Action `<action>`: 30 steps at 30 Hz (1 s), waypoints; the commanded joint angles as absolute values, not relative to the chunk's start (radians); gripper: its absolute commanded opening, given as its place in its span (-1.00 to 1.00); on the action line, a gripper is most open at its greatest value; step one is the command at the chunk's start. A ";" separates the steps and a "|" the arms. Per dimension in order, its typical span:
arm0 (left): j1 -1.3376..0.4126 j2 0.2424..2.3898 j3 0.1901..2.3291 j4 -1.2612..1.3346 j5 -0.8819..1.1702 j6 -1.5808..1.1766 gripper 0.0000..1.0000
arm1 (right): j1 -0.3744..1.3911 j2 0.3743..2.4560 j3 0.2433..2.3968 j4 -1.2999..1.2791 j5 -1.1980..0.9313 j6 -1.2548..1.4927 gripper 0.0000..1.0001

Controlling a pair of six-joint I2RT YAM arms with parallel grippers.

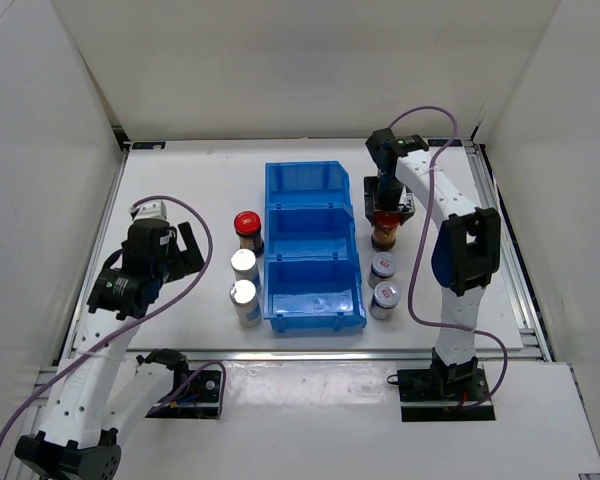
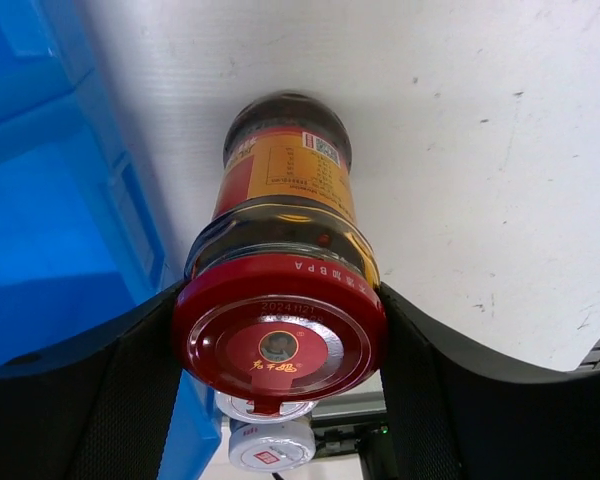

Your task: Organize the condiment bottles

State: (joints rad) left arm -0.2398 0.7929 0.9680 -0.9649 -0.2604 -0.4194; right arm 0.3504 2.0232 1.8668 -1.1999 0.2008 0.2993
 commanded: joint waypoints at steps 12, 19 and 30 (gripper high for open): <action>-0.268 0.746 0.965 -0.957 -0.304 -0.407 1.00 | 0.581 1.988 2.290 -1.244 0.288 0.281 -0.98; -0.268 0.746 0.994 -0.957 -0.313 -0.377 1.00 | 0.650 2.034 2.327 -1.285 0.270 0.319 -1.00; -0.268 0.746 1.014 -0.966 -0.333 -0.357 1.00 | 0.650 1.956 2.091 -1.177 0.189 0.313 -1.00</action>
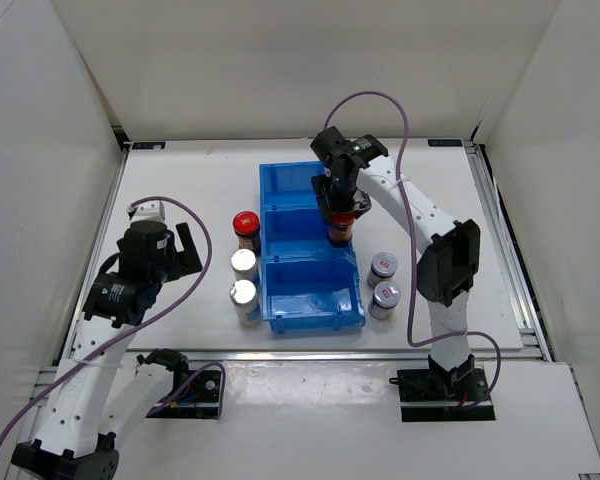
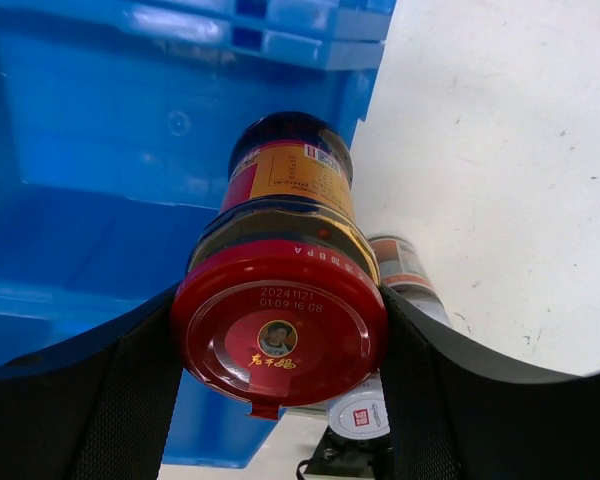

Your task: Organize the condiment bottles

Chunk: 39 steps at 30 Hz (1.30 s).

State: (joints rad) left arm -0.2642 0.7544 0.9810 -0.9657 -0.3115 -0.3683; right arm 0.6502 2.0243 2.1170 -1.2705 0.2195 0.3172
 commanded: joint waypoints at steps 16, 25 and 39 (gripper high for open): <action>-0.268 0.798 1.032 -0.966 -0.284 -0.377 1.00 | 0.650 2.039 1.947 -1.023 0.130 0.282 -0.92; -0.268 0.827 1.023 -0.966 -0.272 -0.397 1.00 | 0.650 2.089 1.924 -1.068 0.172 0.324 -0.07; -0.268 0.916 1.063 -0.913 -0.227 -0.407 1.00 | 0.650 1.936 1.991 -1.144 0.149 0.345 1.00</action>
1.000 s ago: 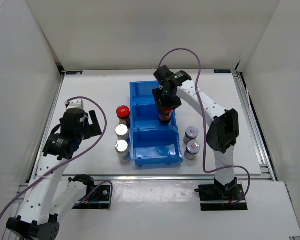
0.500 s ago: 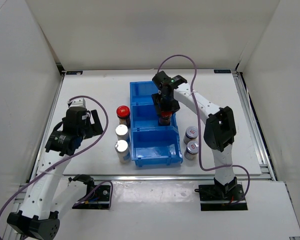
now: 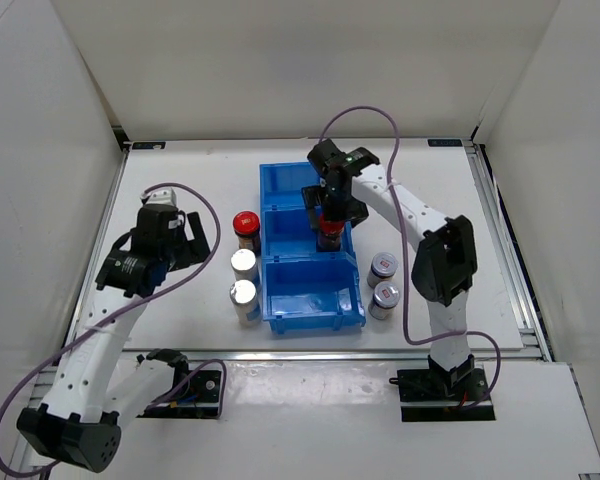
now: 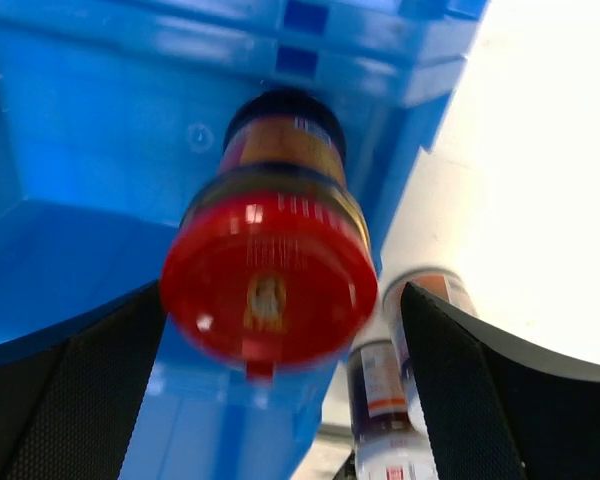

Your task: Organize the condiment bottles

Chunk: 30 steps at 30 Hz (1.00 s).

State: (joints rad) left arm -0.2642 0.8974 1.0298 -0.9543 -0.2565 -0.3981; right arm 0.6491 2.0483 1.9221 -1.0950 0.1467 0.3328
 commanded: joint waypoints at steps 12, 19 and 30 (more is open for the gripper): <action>-0.333 1.098 1.149 -0.738 -0.155 -0.344 1.00 | 0.641 1.804 2.180 -1.303 0.147 0.376 1.00; -0.393 1.339 1.250 -0.697 -0.163 -0.250 1.00 | 0.577 1.809 2.209 -1.331 0.173 0.319 1.00; -0.393 1.536 1.252 -0.535 -0.123 -0.288 1.00 | 0.505 1.747 2.158 -1.341 0.147 0.301 1.00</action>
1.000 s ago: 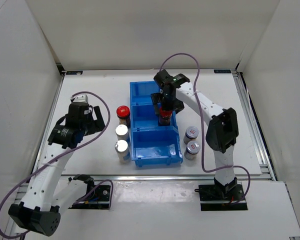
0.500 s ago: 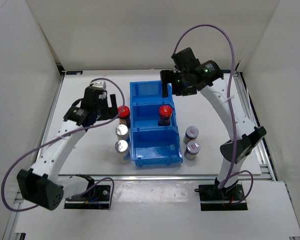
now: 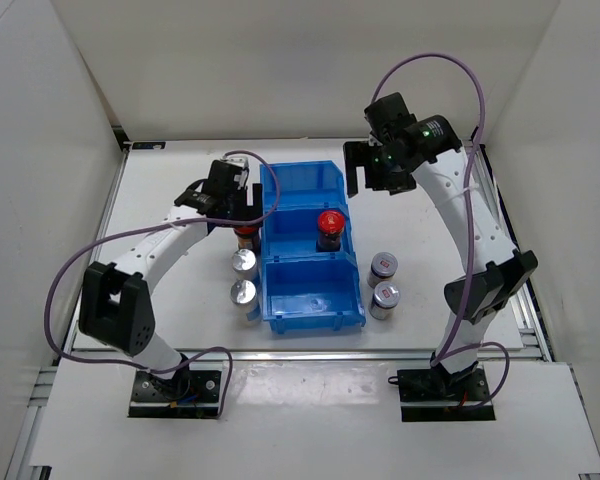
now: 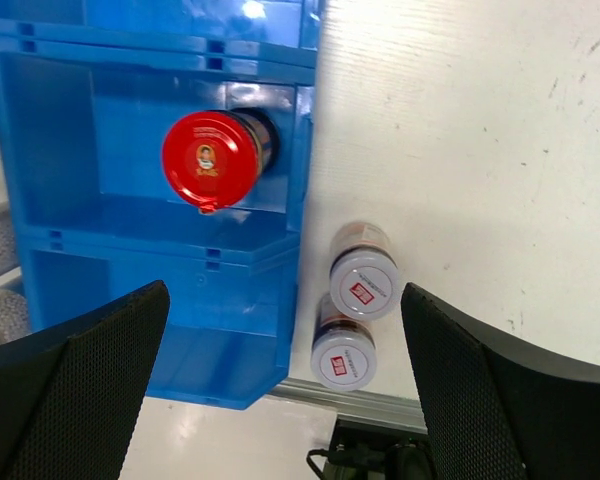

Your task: Organize the condiment bottles

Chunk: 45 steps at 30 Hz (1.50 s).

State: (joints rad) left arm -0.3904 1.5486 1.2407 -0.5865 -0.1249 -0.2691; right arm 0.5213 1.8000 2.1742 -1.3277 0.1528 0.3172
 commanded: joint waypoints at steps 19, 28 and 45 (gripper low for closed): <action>-0.403 1.551 1.223 -0.518 -0.107 -0.308 -0.27 | 0.485 1.747 2.128 -1.341 0.206 0.291 1.00; -0.403 1.459 1.418 -0.604 -0.253 -0.229 -0.79 | 0.485 1.766 2.128 -1.341 0.207 0.291 1.00; -0.664 1.577 1.901 -0.724 -0.295 -0.319 -0.79 | 0.339 1.766 2.036 -1.384 0.152 0.416 1.00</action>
